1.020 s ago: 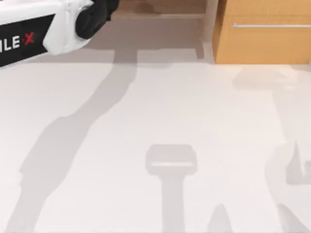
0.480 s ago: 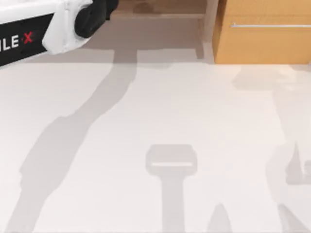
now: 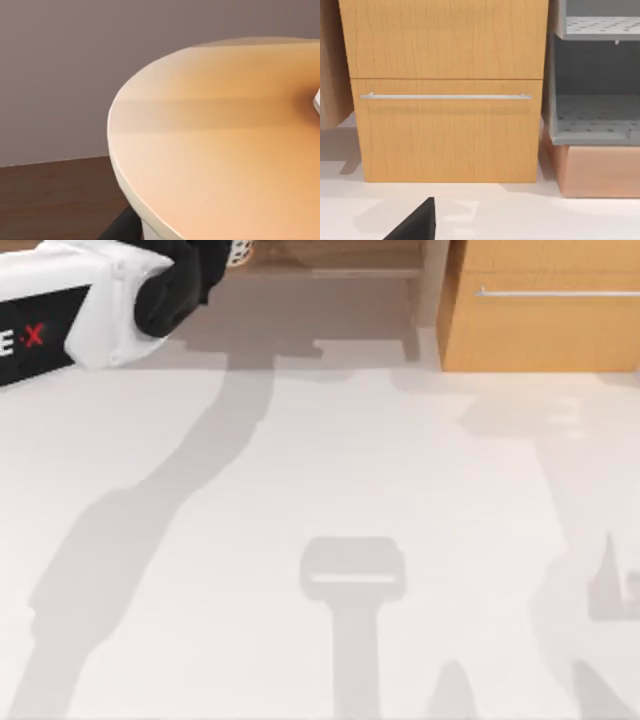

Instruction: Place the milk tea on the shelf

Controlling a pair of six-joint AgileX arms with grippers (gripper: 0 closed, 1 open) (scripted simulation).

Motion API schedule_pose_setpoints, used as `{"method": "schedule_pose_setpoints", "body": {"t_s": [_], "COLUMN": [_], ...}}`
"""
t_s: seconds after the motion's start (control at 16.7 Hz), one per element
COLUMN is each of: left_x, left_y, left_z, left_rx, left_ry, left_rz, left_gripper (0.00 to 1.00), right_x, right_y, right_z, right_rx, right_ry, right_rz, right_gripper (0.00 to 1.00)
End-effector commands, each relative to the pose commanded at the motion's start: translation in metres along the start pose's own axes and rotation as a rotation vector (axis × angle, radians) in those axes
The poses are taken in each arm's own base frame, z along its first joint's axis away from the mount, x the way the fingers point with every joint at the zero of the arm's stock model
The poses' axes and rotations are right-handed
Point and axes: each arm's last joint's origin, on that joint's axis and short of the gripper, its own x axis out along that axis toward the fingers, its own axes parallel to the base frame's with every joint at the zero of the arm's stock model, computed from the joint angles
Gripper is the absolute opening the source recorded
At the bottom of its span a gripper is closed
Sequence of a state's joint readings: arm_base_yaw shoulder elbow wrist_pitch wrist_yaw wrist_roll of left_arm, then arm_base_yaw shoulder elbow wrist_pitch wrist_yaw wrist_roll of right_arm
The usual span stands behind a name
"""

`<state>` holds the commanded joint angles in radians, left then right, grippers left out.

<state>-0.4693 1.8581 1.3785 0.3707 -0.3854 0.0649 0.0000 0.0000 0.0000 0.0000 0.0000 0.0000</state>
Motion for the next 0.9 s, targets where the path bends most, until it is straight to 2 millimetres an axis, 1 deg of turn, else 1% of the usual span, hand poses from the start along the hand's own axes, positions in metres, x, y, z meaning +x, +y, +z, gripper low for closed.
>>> {"method": "schedule_pose_setpoints", "body": {"t_s": [0.18,0.36,0.48,0.78,0.9], "left_x": [0.021,0.043,0.054,0.057,0.057], "left_y": [-0.003,-0.008,-0.010,-0.010,-0.010], "left_z": [-0.008,-0.012,-0.015,-0.017,-0.017], "left_rx": [-0.015,-0.069,-0.097,-0.106,-0.106], "left_ry": [-0.009,-0.044,-0.058,-0.061,-0.061], "left_rz": [0.016,0.034,0.046,0.049,0.049], "left_gripper": [0.00,0.00,0.00,0.00,0.15], "right_x": [0.000,0.000,0.000,0.000,0.000], "right_y": [0.000,0.000,0.000,0.000,0.000], "right_z": [0.000,0.000,0.000,0.000,0.000], "right_rx": [0.000,0.000,0.000,0.000,0.000], "right_ry": [0.000,0.000,0.000,0.000,0.000], "right_rz": [0.000,0.000,0.000,0.000,0.000], "right_gripper": [1.00,1.00,1.00,1.00,1.00]}}
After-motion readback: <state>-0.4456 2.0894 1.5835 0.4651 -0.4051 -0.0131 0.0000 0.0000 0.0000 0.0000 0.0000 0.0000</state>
